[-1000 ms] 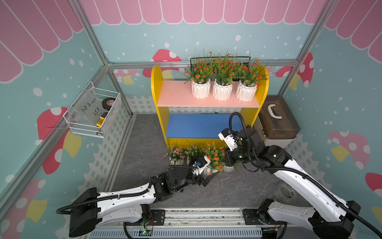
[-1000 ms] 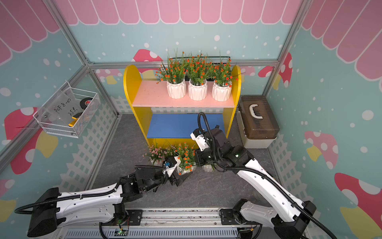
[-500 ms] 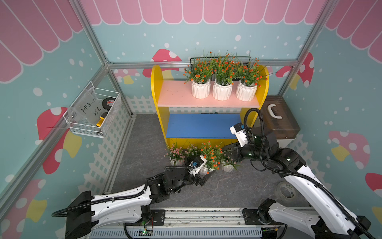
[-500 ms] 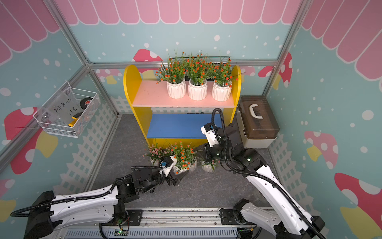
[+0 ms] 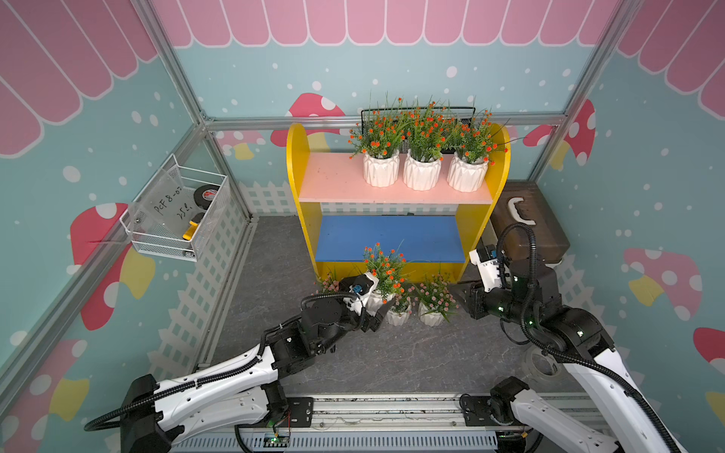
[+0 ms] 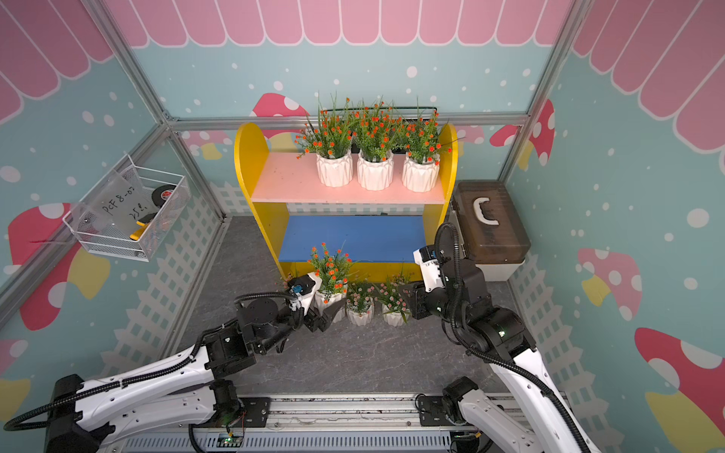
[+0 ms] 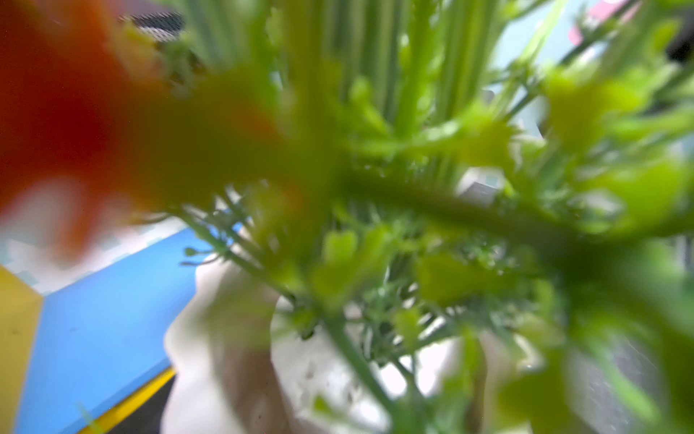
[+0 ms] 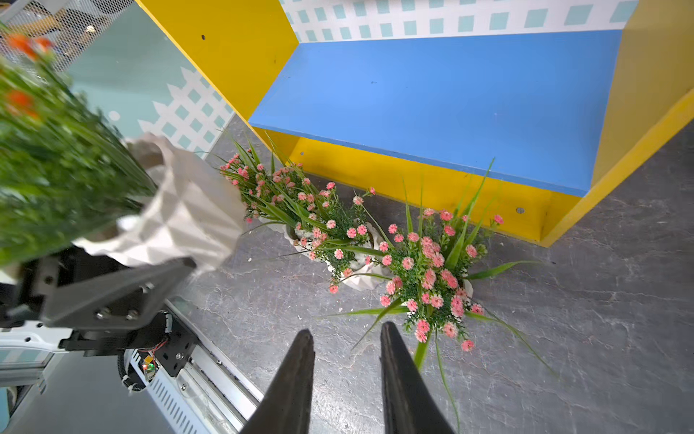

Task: Place the baby's breath potted plants on the rack by color
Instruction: Pick up the baby's breath potted plant from the center of the board, then place the baby's breath potted plant on the rack.

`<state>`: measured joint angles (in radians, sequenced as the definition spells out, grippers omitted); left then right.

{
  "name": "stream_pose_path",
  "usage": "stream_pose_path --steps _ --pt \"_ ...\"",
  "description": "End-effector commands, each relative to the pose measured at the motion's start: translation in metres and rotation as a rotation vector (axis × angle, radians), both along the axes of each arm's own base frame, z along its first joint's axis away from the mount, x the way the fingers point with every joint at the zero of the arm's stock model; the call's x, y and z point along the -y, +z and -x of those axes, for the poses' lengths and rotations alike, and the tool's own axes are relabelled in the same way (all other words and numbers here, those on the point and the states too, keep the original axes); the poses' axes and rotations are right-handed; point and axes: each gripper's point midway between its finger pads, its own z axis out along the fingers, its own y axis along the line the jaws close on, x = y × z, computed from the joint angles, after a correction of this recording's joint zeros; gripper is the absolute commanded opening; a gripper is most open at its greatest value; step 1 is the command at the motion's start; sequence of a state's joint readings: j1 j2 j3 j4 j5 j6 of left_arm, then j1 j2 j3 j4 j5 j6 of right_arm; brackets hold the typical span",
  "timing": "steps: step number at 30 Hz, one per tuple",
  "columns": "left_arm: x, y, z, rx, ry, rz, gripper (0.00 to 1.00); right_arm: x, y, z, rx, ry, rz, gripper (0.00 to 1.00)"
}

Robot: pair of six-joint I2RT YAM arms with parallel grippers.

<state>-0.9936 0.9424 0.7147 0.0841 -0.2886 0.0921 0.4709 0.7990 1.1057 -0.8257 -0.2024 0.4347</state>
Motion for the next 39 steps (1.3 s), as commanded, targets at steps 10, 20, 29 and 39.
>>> stream_pose_path --steps 10,20,29,39 --pt "-0.028 0.117 -0.032 0.116 0.129 0.080 0.74 0.009 -0.033 0.005 -0.037 -0.019 0.043 0.30" --pt "-0.048 0.174 -0.067 0.135 0.219 0.117 0.74 0.010 -0.040 0.010 -0.038 0.000 0.053 0.31" --pt "-0.077 0.217 -0.094 0.170 0.295 0.183 0.74 0.012 -0.043 0.015 -0.035 0.010 0.066 0.32" --pt "-0.103 0.248 -0.118 0.203 0.355 0.233 0.74 0.014 -0.043 0.019 -0.033 0.016 0.074 0.32"
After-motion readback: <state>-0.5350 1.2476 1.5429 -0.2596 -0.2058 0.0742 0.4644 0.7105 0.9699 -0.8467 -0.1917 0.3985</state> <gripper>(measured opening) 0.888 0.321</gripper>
